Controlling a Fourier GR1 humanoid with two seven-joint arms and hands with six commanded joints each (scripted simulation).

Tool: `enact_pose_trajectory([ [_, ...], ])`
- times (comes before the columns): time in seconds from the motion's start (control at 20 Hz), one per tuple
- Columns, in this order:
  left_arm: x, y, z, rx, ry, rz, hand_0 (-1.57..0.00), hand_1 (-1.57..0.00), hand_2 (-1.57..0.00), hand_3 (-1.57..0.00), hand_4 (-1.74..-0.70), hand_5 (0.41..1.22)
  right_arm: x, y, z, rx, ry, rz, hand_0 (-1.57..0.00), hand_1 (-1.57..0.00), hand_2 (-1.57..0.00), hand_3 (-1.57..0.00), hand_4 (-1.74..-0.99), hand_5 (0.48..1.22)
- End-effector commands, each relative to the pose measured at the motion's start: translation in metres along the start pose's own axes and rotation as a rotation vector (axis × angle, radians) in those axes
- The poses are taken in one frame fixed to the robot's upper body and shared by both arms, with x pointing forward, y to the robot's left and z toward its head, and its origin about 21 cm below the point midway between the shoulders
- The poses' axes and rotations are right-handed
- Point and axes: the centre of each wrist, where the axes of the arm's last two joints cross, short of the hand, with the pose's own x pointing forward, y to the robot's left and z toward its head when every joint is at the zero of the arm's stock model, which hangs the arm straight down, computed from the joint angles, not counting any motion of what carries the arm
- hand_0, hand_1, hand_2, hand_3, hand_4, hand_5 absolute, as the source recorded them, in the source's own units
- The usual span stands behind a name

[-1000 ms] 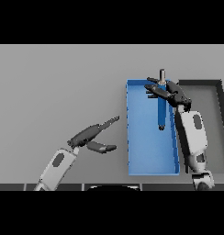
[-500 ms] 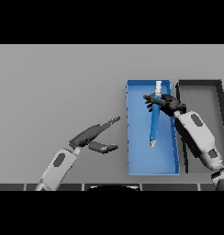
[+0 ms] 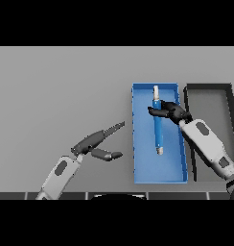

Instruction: Pick up the blue pipe and place it into the blue bin.

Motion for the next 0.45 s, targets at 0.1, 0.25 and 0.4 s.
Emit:
enact_pose_trajectory([
  [0.1,0.0008,-0.0011,-0.0012,-0.001,0.0,0.001,0.0,0.0,0.0,0.0,-0.83,0.471,0.0034,0.0012,0.0025,-0.003,-0.007,0.013,-0.03,-0.02,-0.02,-0.01,-1.182,0.789],
  [0.25,0.0022,0.0013,-0.0023,0.005,0.011,-0.007,0.0,0.0,0.0,0.0,-0.83,0.472,0.0079,-0.0001,0.0034,-0.007,-0.02,0.03,-0.02,-0.01,-0.01,-0.01,-1.186,0.772],
  [0.4,0.0043,0.0013,0.0017,0.002,-0.005,-0.004,0.0,0.0,0.0,0.0,-0.83,0.474,0.0059,0.0011,0.0024,0.001,-0.013,0.025,-0.02,-0.01,-0.01,-0.01,-1.186,0.769],
])
